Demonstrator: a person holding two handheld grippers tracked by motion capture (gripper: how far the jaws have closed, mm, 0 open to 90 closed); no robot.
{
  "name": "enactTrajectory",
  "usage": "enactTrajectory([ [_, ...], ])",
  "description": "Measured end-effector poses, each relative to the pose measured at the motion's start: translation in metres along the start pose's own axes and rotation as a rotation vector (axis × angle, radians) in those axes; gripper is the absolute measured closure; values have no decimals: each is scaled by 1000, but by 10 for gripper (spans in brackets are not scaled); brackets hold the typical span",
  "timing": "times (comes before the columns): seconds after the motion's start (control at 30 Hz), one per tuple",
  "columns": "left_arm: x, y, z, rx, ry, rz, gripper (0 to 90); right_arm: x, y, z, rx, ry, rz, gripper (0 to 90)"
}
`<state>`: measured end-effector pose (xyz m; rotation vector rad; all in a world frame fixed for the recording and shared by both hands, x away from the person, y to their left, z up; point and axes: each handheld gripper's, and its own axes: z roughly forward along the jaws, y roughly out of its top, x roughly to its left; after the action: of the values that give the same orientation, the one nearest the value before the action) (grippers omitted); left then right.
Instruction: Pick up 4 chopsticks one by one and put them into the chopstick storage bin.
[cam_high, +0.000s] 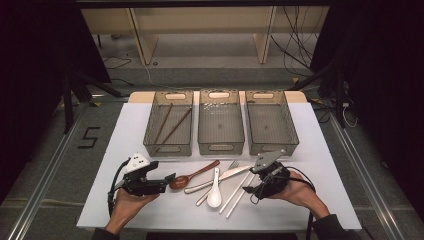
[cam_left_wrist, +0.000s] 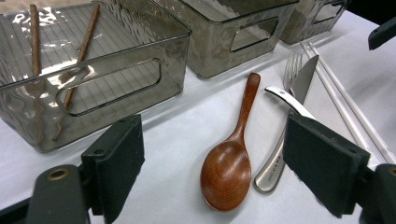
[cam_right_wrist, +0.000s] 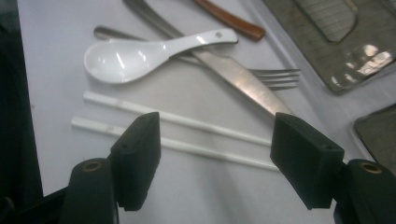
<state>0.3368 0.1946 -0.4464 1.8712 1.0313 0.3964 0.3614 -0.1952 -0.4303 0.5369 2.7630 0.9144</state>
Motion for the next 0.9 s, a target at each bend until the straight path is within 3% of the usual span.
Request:
enactTrajectory([
  [0.2,0,-1,-1,4,-3,5,198,2,5,10,86,23,-83,340],
  [0.4,0,-2,-2,-12,-16,1,187,2,5,21,144,41,-121,340],
  [0.67,0,-3,-6,-48,-23,7,169,0,6,33,194,64,-149,339],
  [0.9,-1,-3,-6,-52,-25,4,168,-1,5,38,201,74,-171,351],
])
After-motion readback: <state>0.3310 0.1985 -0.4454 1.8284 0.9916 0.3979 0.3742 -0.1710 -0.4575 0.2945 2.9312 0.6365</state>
